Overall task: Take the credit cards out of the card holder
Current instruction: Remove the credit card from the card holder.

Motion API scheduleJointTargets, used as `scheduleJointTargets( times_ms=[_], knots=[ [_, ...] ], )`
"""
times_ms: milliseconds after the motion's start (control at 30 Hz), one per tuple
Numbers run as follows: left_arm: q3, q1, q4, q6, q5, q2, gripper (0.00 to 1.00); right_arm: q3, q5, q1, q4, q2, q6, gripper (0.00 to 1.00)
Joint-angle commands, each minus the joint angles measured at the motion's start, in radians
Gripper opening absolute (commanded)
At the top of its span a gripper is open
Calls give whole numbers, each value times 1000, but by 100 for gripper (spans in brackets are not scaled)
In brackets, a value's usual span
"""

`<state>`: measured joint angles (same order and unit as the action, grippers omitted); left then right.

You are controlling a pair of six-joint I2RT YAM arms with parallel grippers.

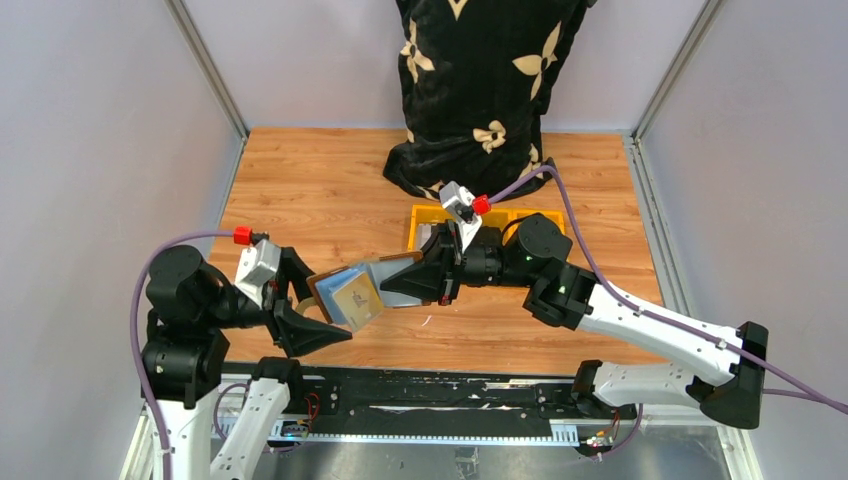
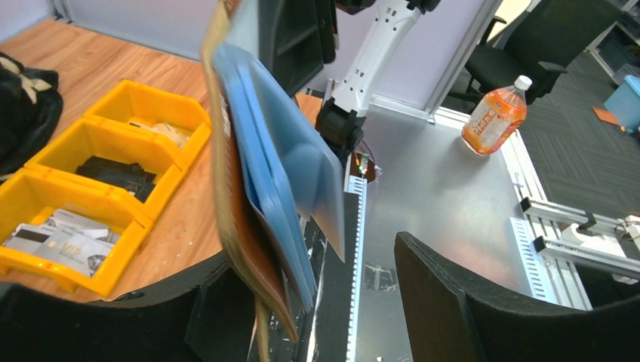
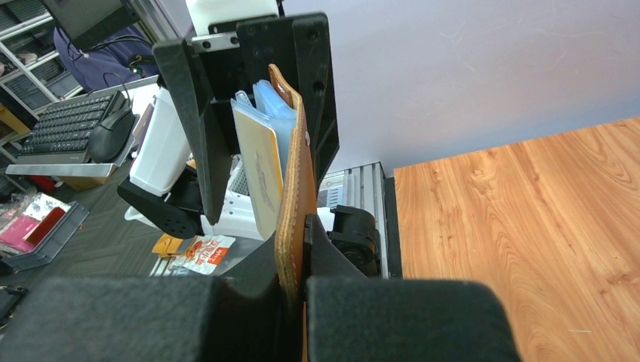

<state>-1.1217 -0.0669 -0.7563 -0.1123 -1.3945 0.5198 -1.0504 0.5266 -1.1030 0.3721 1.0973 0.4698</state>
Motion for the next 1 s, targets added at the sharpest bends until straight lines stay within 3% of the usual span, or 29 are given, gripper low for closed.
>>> scheduleJointTargets(
  times_ms=[0,167,267,400,533,633,833,967],
  knots=[
    [-33,-1,-15,-42,27,67,64,-24,-22,-27,30,0,-20,0],
    [-11,-1,-15,-35,17,72,47,7,-16,-31,81,-16,11,0],
    [-5,-1,-15,-19,-30,62,27,21,6,-30,109,-19,32,0],
    [-4,-2,-15,-27,-92,63,11,22,27,-27,106,-3,60,3],
    [-14,-1,-13,-40,-74,71,6,-13,3,4,-15,2,66,33],
    [-24,-1,-13,-54,-3,79,3,-39,-65,47,-102,-36,64,51],
    [-28,-1,-11,-71,214,74,0,-59,-320,75,-196,-215,25,55],
    [-5,-1,23,-95,278,55,0,-80,-190,74,-161,-219,57,53]
  ],
)
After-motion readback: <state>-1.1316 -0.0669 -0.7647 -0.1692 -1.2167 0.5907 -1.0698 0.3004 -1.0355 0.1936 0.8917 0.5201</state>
